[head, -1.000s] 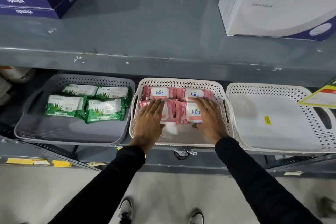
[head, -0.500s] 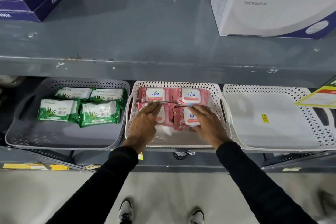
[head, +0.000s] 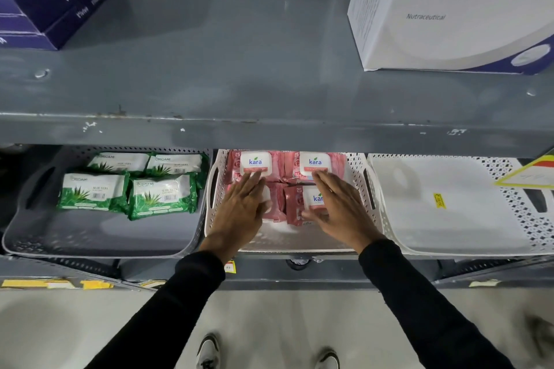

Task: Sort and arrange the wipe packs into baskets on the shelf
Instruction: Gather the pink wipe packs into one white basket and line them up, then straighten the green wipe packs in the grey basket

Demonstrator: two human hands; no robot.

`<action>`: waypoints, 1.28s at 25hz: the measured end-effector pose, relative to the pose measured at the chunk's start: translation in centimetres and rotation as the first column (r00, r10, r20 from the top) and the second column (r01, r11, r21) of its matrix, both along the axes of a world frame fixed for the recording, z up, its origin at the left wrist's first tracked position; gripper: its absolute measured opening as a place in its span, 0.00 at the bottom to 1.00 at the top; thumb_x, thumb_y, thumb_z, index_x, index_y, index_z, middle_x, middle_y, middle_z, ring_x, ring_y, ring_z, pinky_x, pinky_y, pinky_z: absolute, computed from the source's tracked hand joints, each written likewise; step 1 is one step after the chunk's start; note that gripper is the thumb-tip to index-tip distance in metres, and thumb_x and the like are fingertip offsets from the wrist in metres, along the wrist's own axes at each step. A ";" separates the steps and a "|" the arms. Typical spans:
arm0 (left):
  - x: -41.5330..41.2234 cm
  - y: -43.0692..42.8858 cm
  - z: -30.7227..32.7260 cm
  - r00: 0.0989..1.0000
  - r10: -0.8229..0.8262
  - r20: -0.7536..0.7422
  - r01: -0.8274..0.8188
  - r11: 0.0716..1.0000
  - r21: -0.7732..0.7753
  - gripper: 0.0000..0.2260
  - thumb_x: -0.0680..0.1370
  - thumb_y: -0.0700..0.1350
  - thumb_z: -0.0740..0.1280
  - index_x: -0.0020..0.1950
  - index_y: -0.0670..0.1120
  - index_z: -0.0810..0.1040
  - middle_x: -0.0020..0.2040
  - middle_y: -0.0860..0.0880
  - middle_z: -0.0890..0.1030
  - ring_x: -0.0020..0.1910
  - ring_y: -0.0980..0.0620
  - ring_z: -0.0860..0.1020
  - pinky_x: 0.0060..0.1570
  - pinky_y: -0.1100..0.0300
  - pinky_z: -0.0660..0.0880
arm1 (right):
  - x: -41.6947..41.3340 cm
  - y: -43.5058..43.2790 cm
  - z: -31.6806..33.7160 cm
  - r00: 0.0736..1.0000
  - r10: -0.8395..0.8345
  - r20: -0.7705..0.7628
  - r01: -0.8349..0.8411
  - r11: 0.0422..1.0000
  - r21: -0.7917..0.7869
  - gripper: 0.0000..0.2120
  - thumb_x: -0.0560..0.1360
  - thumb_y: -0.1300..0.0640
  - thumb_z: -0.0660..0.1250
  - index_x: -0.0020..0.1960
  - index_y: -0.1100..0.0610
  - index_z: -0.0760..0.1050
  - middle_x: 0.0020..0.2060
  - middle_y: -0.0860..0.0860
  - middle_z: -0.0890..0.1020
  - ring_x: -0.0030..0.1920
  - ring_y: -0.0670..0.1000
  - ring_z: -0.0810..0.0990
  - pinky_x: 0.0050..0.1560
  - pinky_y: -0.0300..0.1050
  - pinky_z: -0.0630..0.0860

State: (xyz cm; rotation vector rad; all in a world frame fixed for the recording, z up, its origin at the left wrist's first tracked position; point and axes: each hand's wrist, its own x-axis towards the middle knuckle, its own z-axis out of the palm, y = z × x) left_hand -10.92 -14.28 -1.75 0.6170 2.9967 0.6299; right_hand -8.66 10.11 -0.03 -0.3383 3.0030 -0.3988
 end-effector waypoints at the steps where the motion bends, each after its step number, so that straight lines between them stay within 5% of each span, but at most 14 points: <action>1: -0.6 0.3 0.2 0.999 0.033 -0.025 -0.032 0.999 0.019 0.25 0.84 0.53 0.50 0.80 0.45 0.57 0.81 0.46 0.54 0.81 0.48 0.50 0.80 0.47 0.50 | -0.5 -0.4 0.1 0.998 -0.039 -0.041 0.037 0.999 -0.032 0.37 0.82 0.40 0.58 0.82 0.57 0.50 0.82 0.52 0.54 0.81 0.52 0.53 0.81 0.53 0.54; 6: -3.7 2.6 -0.8 0.995 0.093 -0.022 -0.093 0.996 0.013 0.24 0.85 0.49 0.49 0.81 0.44 0.53 0.82 0.45 0.54 0.81 0.49 0.49 0.80 0.49 0.49 | -4.2 -2.3 -1.4 0.980 -0.195 -0.048 0.194 0.980 -0.039 0.30 0.86 0.46 0.47 0.82 0.58 0.47 0.83 0.54 0.51 0.83 0.52 0.50 0.82 0.51 0.49; 13: -3.7 2.9 -2.8 0.987 0.101 -0.122 -0.103 0.995 -0.005 0.25 0.83 0.49 0.51 0.80 0.42 0.57 0.81 0.43 0.59 0.81 0.47 0.54 0.79 0.49 0.48 | -4.4 -2.7 -3.4 0.962 -0.239 -0.131 0.240 0.971 -0.004 0.28 0.85 0.51 0.50 0.82 0.57 0.50 0.82 0.52 0.55 0.82 0.52 0.52 0.81 0.53 0.49; 16: -4.0 2.7 -1.5 0.997 0.073 -0.035 -0.072 0.997 0.013 0.25 0.84 0.48 0.52 0.80 0.41 0.56 0.81 0.42 0.58 0.81 0.45 0.53 0.79 0.49 0.46 | -4.3 -3.4 -1.5 0.972 -0.223 -0.071 0.227 0.972 0.061 0.28 0.86 0.51 0.48 0.82 0.58 0.46 0.83 0.53 0.49 0.83 0.53 0.47 0.81 0.56 0.44; 19: -3.9 0.3 2.1 0.999 0.013 -0.031 -0.008 0.988 0.153 0.23 0.84 0.48 0.53 0.77 0.39 0.63 0.78 0.40 0.65 0.79 0.44 0.59 0.79 0.47 0.50 | -3.3 -8.0 1.5 0.965 -0.238 -0.108 0.216 0.960 -0.179 0.29 0.84 0.53 0.54 0.82 0.57 0.49 0.83 0.52 0.52 0.83 0.51 0.49 0.80 0.56 0.50; 22: -2.4 -6.1 5.2 0.981 0.057 -0.185 0.005 0.949 0.315 0.20 0.83 0.45 0.56 0.74 0.40 0.69 0.73 0.41 0.73 0.77 0.45 0.64 0.77 0.50 0.60 | -2.2 -15.7 4.2 0.936 -0.157 -0.315 0.012 0.908 -0.418 0.28 0.80 0.57 0.64 0.79 0.60 0.62 0.77 0.56 0.67 0.77 0.55 0.65 0.77 0.50 0.62; 26: -1.4 -17.1 5.2 0.981 0.154 -0.120 -0.114 0.950 0.290 0.19 0.82 0.44 0.62 0.74 0.44 0.70 0.74 0.42 0.72 0.76 0.46 0.66 0.74 0.50 0.65 | -2.2 -23.6 4.5 0.945 -0.019 -0.328 -0.099 0.936 -0.339 0.26 0.77 0.56 0.69 0.73 0.60 0.71 0.70 0.56 0.76 0.70 0.57 0.74 0.72 0.51 0.69; 29: -1.4 -25.6 4.1 0.970 0.239 -0.032 -0.228 0.953 0.201 0.26 0.77 0.46 0.72 0.74 0.46 0.70 0.74 0.42 0.72 0.73 0.44 0.71 0.71 0.48 0.70 | -2.4 -28.5 3.2 0.974 0.066 -0.219 -0.108 0.977 -0.186 0.30 0.77 0.51 0.71 0.76 0.56 0.68 0.71 0.53 0.74 0.70 0.56 0.73 0.71 0.51 0.69; 32: -2.1 -32.1 3.0 0.958 0.279 0.072 -0.285 0.954 0.089 0.37 0.70 0.45 0.79 0.76 0.50 0.66 0.76 0.46 0.69 0.75 0.46 0.67 0.74 0.51 0.65 | -2.9 -31.3 1.6 0.979 0.118 -0.168 -0.114 0.993 0.036 0.37 0.73 0.48 0.74 0.78 0.53 0.63 0.73 0.51 0.71 0.71 0.54 0.70 0.69 0.52 0.70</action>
